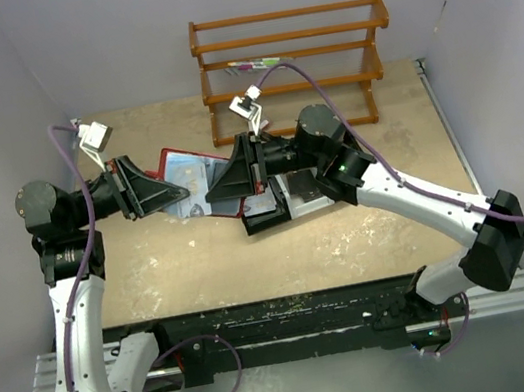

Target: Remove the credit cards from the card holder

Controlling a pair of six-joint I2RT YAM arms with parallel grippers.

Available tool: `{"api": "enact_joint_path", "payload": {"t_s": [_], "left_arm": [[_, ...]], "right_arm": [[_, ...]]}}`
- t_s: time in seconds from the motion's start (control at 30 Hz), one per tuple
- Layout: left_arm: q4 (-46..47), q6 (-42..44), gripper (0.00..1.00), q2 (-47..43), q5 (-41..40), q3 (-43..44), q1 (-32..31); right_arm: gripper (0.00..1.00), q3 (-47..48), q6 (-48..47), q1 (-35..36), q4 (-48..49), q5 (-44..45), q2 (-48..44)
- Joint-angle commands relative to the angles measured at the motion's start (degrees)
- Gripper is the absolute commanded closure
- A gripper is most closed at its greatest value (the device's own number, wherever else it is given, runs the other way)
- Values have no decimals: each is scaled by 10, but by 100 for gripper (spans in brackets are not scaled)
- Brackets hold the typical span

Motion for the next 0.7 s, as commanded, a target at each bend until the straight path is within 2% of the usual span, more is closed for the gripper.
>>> {"api": "enact_joint_path", "payload": {"t_s": [0.0, 0.4, 0.67], "left_arm": [[29, -15, 94, -8, 1, 3, 2], [48, -33, 94, -11, 3, 6, 2], [24, -5, 94, -7, 2, 12, 2]], "right_arm": [[100, -7, 12, 3, 46, -20, -28], [100, -57, 16, -21, 50, -21, -72], [100, -72, 12, -58, 23, -34, -109]]}}
